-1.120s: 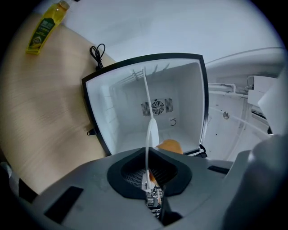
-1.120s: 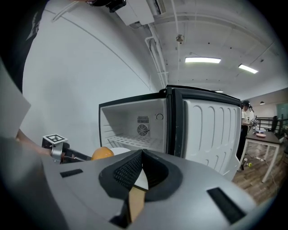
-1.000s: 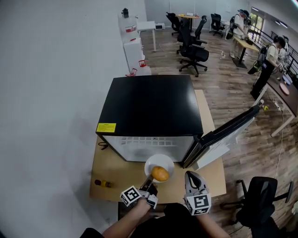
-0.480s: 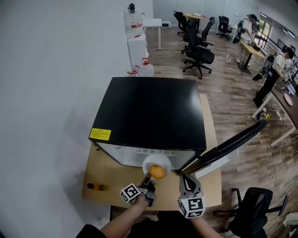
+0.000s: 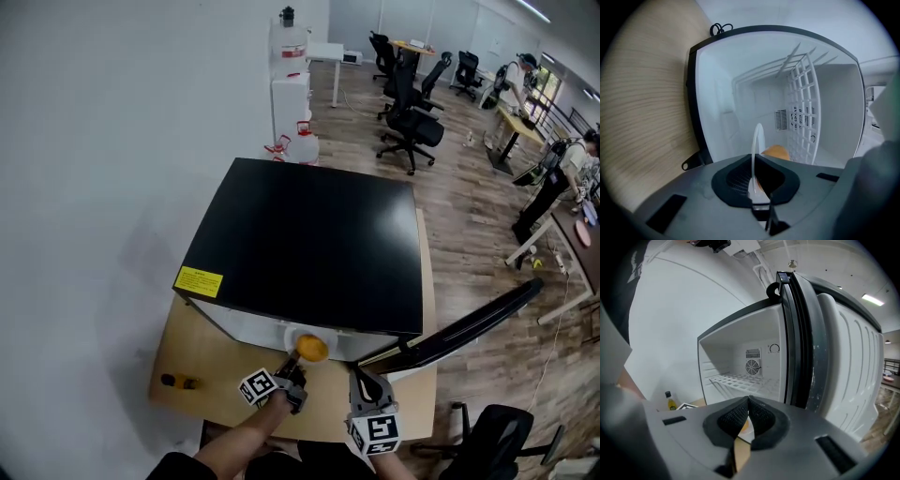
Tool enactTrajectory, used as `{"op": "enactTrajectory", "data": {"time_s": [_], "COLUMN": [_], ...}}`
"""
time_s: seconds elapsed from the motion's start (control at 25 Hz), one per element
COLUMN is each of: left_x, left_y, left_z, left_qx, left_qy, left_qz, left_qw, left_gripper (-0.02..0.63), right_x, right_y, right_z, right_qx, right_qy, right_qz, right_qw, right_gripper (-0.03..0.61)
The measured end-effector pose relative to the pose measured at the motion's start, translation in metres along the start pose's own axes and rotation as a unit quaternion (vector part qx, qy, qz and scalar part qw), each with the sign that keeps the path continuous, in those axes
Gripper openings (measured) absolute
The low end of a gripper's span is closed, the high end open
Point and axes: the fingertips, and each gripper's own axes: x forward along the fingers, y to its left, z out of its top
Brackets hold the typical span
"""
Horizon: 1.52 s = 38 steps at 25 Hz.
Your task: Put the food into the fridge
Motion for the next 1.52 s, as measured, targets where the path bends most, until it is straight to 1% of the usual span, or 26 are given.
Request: {"op": "enactTrajectory", "data": {"time_s": [0.08,0.2,0.48,0.6,0.72,1.0,1.2,1.32,1.52], "left_x": [0.008,0.018,0.038,0.040,0.045,0.059,0.066,0.070,0.070], "left_y": [0.004,0.013,0.022,0.027,0.029,0.026,0.026,0.027,0.033], "left_z": [0.001,-0.005,-0.020,-0.019,-0.019,-0.023,-0.019,-0.019,-0.018], "left_qx": [0.003,0.017,0.009,0.004,0.016,0.012,0.002,-0.003,-0.006], "left_qy": [0.000,0.012,0.027,0.024,0.025,0.030,0.016,0.009,0.006], "left_qz": [0.002,0.014,0.023,0.032,0.040,0.042,0.048,0.066,0.110], "left_qw": [1.0000,0.9997,0.9993,0.9992,0.9987,0.9986,0.9987,0.9978,0.9939], "left_gripper": [0.020,0.020,0.020,0.020,0.020,0.020,0.020,0.021,0.020], "right_x": [0.002,0.004,0.011,0.015,0.016,0.019,0.021,0.022,0.022], "right_y": [-0.002,-0.006,-0.011,-0.007,-0.007,-0.004,-0.001,0.002,0.010], "right_z": [-0.001,-0.002,0.006,0.008,0.006,0.001,-0.002,-0.004,-0.004], "right_qx": [0.008,-0.004,-0.007,-0.009,-0.008,0.004,0.005,0.010,0.008], "right_qy": [0.002,0.002,-0.006,-0.007,-0.005,-0.003,0.002,0.003,0.002], "right_qz": [-0.001,-0.008,-0.015,-0.011,-0.012,-0.012,-0.008,-0.005,0.001], "right_qw": [1.000,1.000,1.000,1.000,1.000,1.000,1.000,1.000,1.000], "right_gripper": [0.060,0.060,0.060,0.060,0.060,0.060,0.060,0.060,0.060]}}
